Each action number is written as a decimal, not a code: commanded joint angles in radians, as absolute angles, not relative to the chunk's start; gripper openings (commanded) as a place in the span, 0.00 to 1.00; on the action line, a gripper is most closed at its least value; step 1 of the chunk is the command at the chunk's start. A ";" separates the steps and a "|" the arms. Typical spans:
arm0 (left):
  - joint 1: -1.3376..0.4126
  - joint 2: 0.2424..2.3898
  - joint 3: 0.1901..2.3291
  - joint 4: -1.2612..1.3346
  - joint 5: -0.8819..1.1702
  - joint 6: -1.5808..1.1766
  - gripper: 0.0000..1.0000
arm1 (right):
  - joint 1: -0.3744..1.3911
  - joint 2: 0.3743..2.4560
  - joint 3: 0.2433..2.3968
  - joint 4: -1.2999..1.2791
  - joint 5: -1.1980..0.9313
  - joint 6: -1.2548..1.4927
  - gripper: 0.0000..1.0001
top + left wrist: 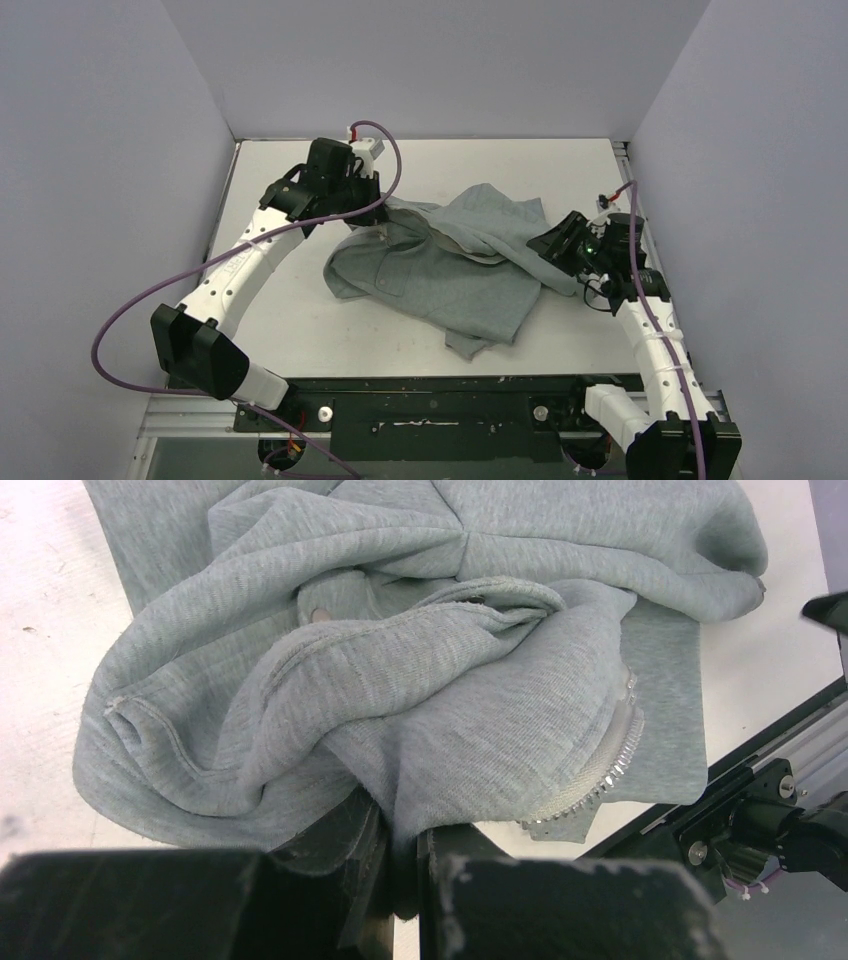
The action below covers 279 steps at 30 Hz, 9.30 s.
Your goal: Zip up the jacket
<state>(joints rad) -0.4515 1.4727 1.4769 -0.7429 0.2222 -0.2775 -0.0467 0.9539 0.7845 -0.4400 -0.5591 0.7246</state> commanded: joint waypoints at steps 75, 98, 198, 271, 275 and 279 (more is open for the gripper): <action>-0.250 1.366 1.311 -0.661 0.289 -0.290 0.00 | 0.089 1.421 0.553 0.425 -0.385 1.534 0.81; -0.250 1.351 1.310 -0.691 0.278 -0.235 0.00 | 0.073 1.597 0.722 0.484 -0.332 1.366 0.04; -0.734 1.254 0.674 -0.168 0.193 -0.586 0.00 | 0.419 2.166 1.944 -0.250 -0.264 0.652 0.78; -0.589 1.445 0.573 -0.101 0.183 -0.592 0.00 | 0.308 2.198 1.770 -0.239 -0.120 0.511 0.00; -0.591 1.353 0.599 -0.155 0.156 -0.580 0.03 | 0.271 2.083 1.770 -0.199 -0.220 0.530 0.13; -0.590 1.234 0.658 -0.257 0.129 -0.557 0.38 | 0.240 1.963 1.754 -0.188 -0.263 0.550 0.45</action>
